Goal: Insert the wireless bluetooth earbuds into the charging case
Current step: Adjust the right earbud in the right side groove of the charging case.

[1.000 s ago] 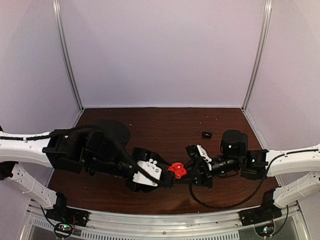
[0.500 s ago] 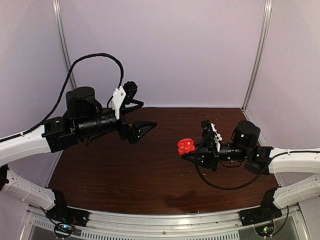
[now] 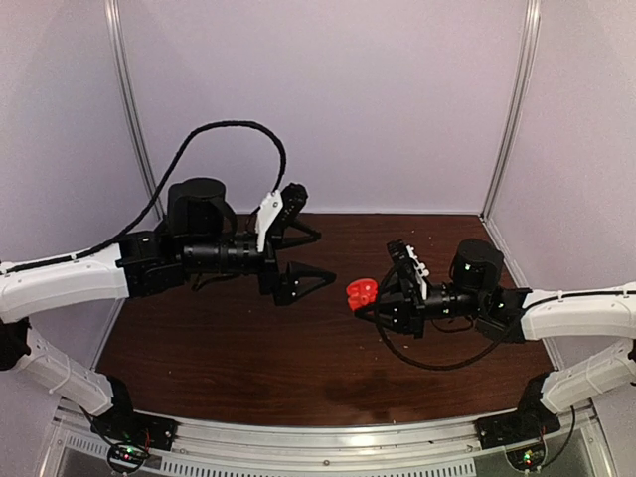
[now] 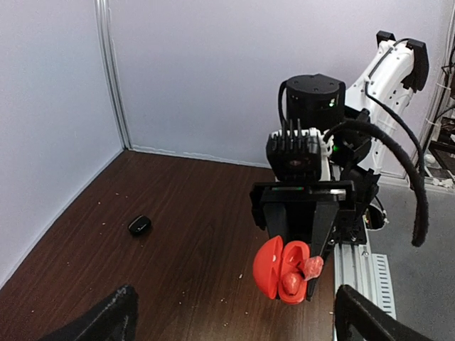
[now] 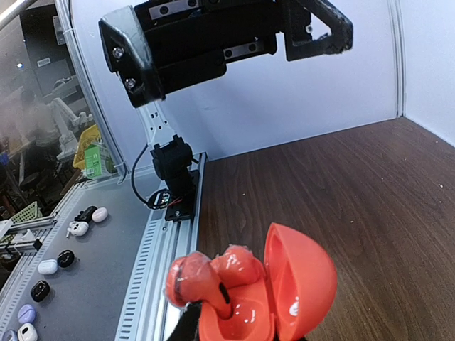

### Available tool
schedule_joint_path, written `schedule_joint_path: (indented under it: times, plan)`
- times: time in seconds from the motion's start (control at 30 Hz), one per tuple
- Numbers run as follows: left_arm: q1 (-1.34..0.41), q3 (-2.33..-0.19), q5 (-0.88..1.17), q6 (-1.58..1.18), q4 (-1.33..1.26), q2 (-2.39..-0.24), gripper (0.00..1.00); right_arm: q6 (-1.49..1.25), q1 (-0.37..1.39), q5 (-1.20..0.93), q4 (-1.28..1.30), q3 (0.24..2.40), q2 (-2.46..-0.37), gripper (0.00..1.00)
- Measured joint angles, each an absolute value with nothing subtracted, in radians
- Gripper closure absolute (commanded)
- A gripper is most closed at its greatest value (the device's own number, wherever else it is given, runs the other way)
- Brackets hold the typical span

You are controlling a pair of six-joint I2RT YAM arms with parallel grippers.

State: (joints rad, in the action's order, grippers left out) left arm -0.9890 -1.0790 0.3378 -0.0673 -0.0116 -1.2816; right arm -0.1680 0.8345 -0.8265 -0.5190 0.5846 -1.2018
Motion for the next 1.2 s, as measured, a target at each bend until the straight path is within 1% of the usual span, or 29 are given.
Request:
schedule_joint_path:
  times: [0.17,0.23,0.33,0.63,0.97,1.2]
  plan:
    - [-0.989,-1.121,0.419,-0.046,0.018,-1.378,0.02,-0.172,0.834,-0.838,-0.521,0.606,-1.219,1.00]
    - [-0.989,-1.122,0.440,-0.038,0.031,-1.397,0.04,-0.173,0.834,-0.841,-0.520,0.606,-1.219,1.00]
    - [-0.989,-1.132,0.468,-0.030,0.043,-1.419,0.07,-0.172,0.835,-0.848,-0.519,0.606,-1.219,1.00]
    - [-0.989,-1.171,0.528,-0.023,0.055,-1.451,0.11,-0.165,0.847,-0.862,-0.513,0.606,-1.219,1.00]
    - [-1.010,-1.172,0.555,0.004,0.056,-1.482,0.12,-0.165,0.856,-0.875,-0.513,0.606,-1.219,1.00]
    - [-1.021,-1.203,0.553,0.010,0.058,-1.512,0.15,-0.163,0.869,-0.882,-0.512,0.606,-1.226,1.00]
